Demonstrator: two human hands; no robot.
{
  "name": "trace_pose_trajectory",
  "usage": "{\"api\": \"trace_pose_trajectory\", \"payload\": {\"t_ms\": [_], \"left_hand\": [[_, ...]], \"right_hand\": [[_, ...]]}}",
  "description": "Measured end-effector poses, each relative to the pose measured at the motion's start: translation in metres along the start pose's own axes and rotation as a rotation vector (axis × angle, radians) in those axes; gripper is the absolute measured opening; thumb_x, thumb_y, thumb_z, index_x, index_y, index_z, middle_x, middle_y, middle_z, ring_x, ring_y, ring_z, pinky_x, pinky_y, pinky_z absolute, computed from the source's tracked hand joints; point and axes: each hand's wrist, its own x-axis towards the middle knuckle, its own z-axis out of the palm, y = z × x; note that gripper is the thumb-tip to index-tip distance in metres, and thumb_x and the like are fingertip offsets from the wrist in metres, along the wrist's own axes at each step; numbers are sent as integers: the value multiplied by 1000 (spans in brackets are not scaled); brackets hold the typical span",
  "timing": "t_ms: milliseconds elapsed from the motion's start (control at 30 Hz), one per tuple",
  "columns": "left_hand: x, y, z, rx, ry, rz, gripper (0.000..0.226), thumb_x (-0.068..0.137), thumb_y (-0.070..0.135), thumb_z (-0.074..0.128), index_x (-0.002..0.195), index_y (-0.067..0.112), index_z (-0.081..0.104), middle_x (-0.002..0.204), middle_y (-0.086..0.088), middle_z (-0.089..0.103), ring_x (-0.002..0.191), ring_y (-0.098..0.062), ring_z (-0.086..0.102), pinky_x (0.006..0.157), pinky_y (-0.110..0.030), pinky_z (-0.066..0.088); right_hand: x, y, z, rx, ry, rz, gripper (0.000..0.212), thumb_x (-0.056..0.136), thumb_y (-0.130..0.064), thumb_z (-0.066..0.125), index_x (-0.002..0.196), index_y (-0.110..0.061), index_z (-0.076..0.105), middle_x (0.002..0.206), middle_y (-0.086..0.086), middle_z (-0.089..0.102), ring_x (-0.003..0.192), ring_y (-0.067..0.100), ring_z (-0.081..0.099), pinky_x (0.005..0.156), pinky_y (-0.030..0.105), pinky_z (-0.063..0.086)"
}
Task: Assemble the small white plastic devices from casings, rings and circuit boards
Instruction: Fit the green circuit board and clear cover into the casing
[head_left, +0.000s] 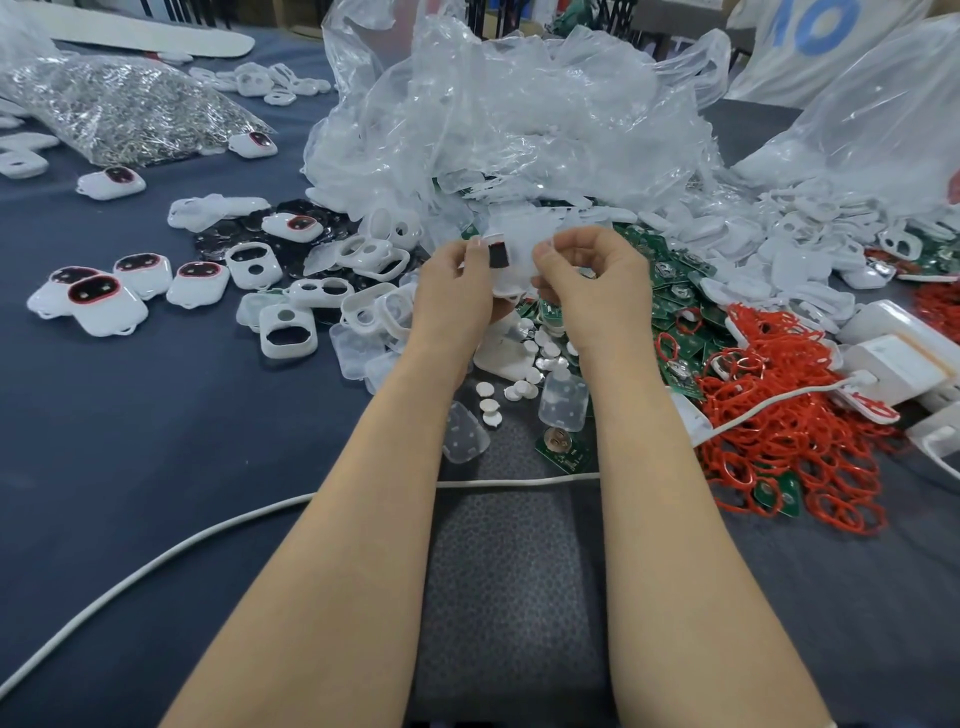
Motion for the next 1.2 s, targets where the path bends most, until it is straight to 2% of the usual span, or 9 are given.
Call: {"api": "trace_pose_trajectory", "payload": {"t_ms": [200, 300, 433, 533, 633, 767, 900, 1000, 1200], "left_hand": [[-2, 3, 2, -67, 7, -28, 30, 104, 25, 36, 83, 18, 55, 94, -10, 61, 83, -19, 62, 76, -35, 59], [-4, 4, 2, -62, 8, -27, 31, 104, 26, 36, 83, 19, 57, 95, -11, 64, 82, -19, 63, 81, -39, 58], [-3, 4, 2, -19, 6, -22, 27, 104, 20, 36, 103, 8, 60, 111, -17, 63, 94, -22, 64, 76, -30, 58], [-3, 4, 2, 30, 5, -16, 28, 103, 17, 37, 118, 3, 57, 116, -17, 63, 101, -24, 64, 84, -35, 57], [-3, 4, 2, 71, 4, -4, 27, 103, 17, 37, 115, 4, 58, 116, -18, 63, 104, -26, 63, 89, -40, 56], [-4, 4, 2, 104, -2, 1, 27, 102, 20, 39, 114, 6, 59, 115, -15, 64, 107, -27, 63, 92, -43, 54], [-5, 2, 1, 130, -11, 41, 26, 97, 25, 53, 115, 8, 60, 101, -9, 69, 93, -18, 69, 87, -39, 57], [-4, 1, 0, 148, -1, 57, 22, 95, 17, 57, 115, 7, 60, 97, -6, 69, 91, -18, 69, 87, -40, 57], [0, 0, -1, 164, 47, 49, 23, 93, 10, 53, 115, 5, 59, 106, -15, 67, 100, -25, 67, 90, -44, 55]], "right_hand": [[0, 6, 10, -128, -7, -33, 11, 85, -13, 70, 84, -17, 60, 71, -6, 58, 70, 10, 56, 69, 24, 48], [-1, 7, 12, -196, -8, -66, 9, 85, -16, 70, 87, -16, 61, 73, -7, 57, 70, 8, 55, 66, 17, 46], [-2, 7, 11, -229, -14, -76, 9, 85, -17, 69, 86, -16, 61, 72, -9, 56, 68, 6, 53, 61, 10, 41], [-2, 6, 10, -246, -36, -71, 8, 86, -17, 69, 87, -15, 62, 73, -8, 57, 70, 6, 54, 61, 9, 42], [-2, 5, 10, -282, -26, -90, 7, 86, -18, 68, 87, -15, 62, 72, -11, 55, 66, 0, 50, 59, 6, 39], [-5, 6, 12, -369, 19, -124, 8, 86, -21, 67, 83, -19, 60, 69, -14, 53, 64, 1, 49, 59, 13, 37], [-8, 6, 15, -385, 43, -149, 10, 88, -23, 66, 82, -16, 62, 71, -8, 57, 69, 10, 52, 64, 24, 40], [-8, 5, 17, -405, 38, -138, 13, 88, -27, 65, 85, -15, 64, 80, -1, 62, 77, 15, 57, 70, 30, 44], [-6, 2, 13, -327, 5, -71, 10, 87, -20, 63, 95, -16, 59, 76, -12, 54, 75, 7, 52, 71, 22, 40]]}}
